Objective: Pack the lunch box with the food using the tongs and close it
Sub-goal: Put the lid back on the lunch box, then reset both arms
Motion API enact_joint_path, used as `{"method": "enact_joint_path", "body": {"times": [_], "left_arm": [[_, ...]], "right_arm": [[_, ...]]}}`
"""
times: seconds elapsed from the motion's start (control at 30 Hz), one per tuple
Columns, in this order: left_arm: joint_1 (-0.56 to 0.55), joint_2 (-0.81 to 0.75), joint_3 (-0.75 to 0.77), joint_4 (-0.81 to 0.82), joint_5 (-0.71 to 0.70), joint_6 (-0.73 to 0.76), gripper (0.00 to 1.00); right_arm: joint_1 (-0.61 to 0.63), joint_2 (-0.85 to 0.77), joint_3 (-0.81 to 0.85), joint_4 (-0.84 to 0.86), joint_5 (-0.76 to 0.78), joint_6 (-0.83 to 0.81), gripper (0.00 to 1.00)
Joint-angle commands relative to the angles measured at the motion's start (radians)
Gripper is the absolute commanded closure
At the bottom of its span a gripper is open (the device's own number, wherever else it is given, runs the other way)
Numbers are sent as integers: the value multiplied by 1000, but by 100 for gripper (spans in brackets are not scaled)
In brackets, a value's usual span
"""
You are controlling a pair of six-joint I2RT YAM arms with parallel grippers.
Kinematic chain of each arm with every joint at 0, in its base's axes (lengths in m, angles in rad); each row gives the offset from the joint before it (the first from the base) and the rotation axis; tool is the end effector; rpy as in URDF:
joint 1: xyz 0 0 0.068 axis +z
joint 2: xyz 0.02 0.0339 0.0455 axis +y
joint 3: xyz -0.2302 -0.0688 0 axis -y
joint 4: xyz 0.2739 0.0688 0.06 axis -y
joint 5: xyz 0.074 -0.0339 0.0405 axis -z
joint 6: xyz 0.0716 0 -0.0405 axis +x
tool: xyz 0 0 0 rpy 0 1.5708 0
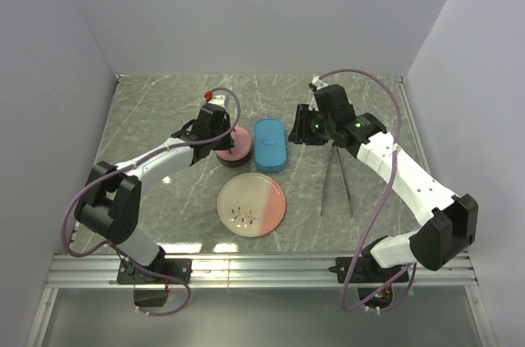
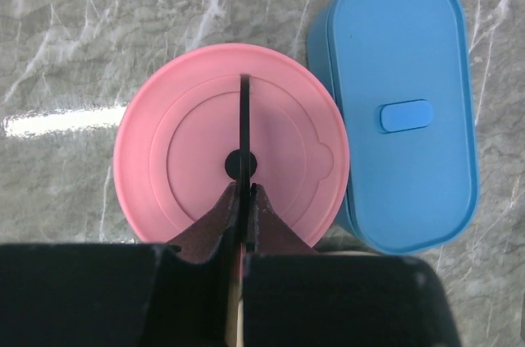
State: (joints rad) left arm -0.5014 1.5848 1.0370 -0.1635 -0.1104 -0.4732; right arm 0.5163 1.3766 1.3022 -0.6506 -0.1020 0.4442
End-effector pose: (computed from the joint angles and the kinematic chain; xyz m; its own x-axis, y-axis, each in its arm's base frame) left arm 0.3530 -0.1845 0.1575 -0.6939 -0.1362 -0.7071 0.0992 0.9545 -0.2812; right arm 0.3111 0.1850 0.2825 -0.7603 0.0600 -0.6468 -0.2555 0.8879 0.3826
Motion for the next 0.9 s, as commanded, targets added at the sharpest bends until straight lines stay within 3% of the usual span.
{"method": "enact_joint_path", "body": {"times": [0.0,0.1,0.13,0.2,0.23,0.33,0.4,0.47,0.7,0.87], "left_arm": [[-12,-3,-58,15,14,-2,100],[-12,-31,-81,30,11,-2,92],[-14,-39,-89,33,9,-4,81],[-14,-66,-100,47,3,-4,72],[-14,-77,-109,51,0,-4,62],[-15,-121,-127,64,-17,-4,48],[-16,-154,-130,68,-25,-4,11],[-16,-195,-138,74,-26,-4,1],[-16,-344,-98,35,-86,-2,0],[-14,-506,-23,-72,-223,10,1]], "right_arm": [[-9,-45,-9,16,-4,-15,53],[-9,-50,-15,17,-2,-12,53],[-10,-51,-17,19,-2,-10,53],[-9,-53,-17,20,-2,-9,53],[-9,-51,-18,20,-4,-7,53],[-9,-56,-24,25,-4,-2,53],[-9,-62,-29,28,-2,-1,52],[-9,-67,-31,31,-1,1,52],[-10,-82,-26,26,21,1,52],[-15,-108,-24,16,85,-21,52]]}}
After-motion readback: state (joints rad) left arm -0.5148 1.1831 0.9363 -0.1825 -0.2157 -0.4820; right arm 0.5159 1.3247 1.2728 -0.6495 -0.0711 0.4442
